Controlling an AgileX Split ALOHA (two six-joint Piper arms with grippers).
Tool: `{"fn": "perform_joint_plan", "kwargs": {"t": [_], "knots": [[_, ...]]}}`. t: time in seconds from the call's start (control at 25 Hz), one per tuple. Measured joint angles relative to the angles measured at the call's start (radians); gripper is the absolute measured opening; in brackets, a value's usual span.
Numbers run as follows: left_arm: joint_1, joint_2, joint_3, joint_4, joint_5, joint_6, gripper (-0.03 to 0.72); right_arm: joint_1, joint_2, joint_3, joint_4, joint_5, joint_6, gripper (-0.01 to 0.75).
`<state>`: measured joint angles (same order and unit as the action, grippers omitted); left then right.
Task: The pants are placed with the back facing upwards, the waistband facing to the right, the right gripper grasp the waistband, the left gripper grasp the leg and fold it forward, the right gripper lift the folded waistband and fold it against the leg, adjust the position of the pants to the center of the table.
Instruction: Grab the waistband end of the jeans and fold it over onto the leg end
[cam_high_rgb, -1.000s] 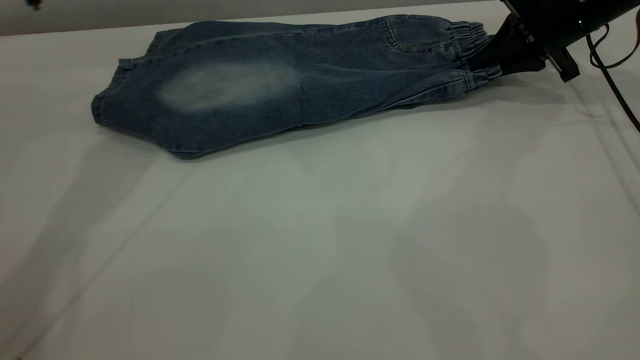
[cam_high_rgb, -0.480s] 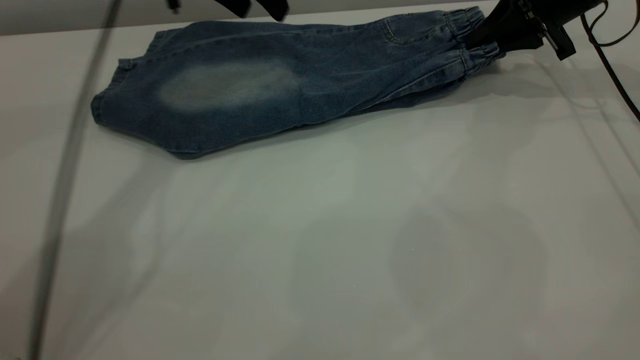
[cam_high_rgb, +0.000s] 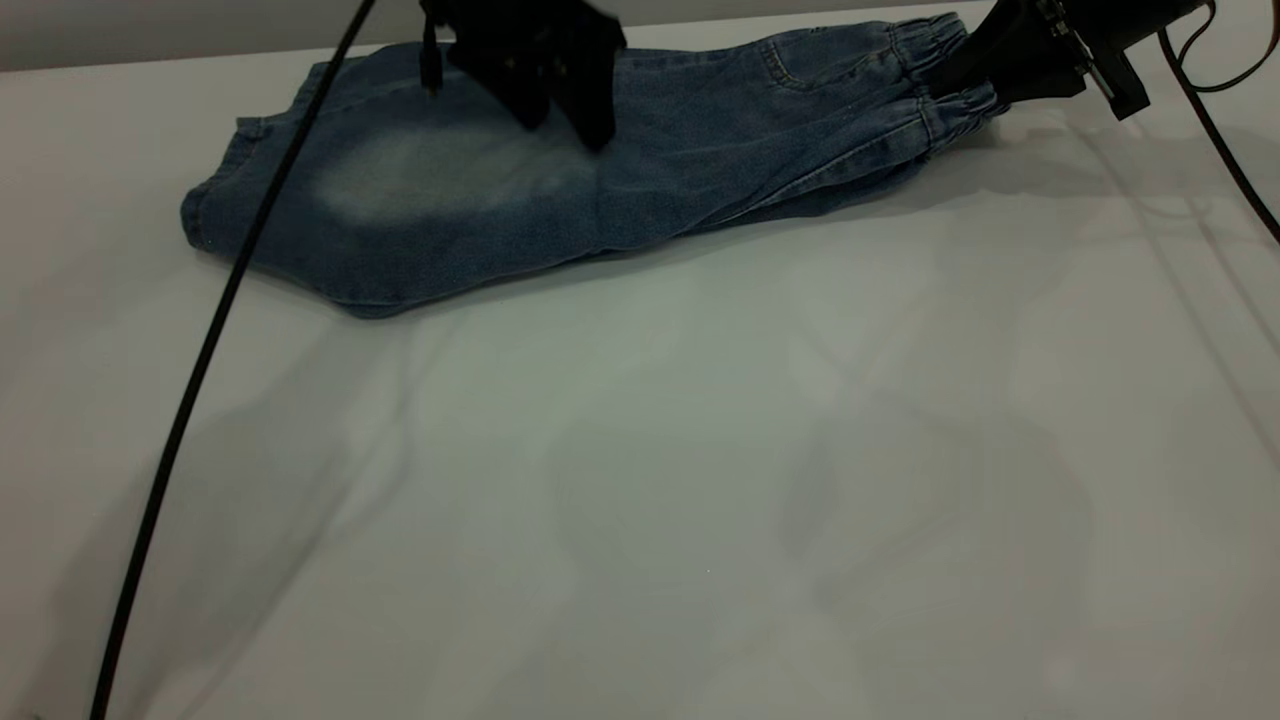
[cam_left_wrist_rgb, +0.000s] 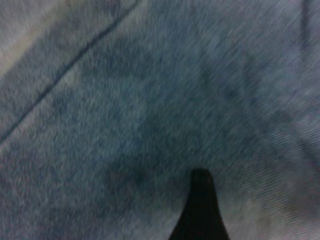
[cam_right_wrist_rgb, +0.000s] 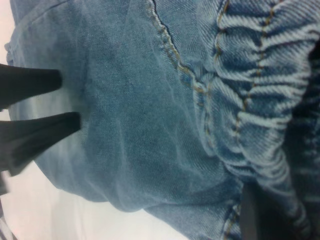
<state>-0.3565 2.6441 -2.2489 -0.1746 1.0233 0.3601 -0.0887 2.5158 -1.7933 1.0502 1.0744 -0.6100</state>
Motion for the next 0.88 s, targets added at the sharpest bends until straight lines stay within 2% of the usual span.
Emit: {"fn": "perform_joint_plan", "kwargs": {"t": [0.4, 0.64, 0.88], "knots": [[-0.005, 0.031, 0.000, 0.051, 0.007, -0.029, 0.517, 0.010, -0.035, 0.000, 0.039, 0.048, -0.034, 0.057], [-0.006, 0.031, 0.000, 0.049, 0.014, -0.029, 0.517, 0.104, -0.123, -0.007, 0.090, 0.077, -0.062, 0.057], [-0.006, 0.031, -0.007, 0.047, 0.027, -0.029, 0.517, 0.219, -0.128, -0.078, 0.126, 0.117, -0.060, 0.057]]}}
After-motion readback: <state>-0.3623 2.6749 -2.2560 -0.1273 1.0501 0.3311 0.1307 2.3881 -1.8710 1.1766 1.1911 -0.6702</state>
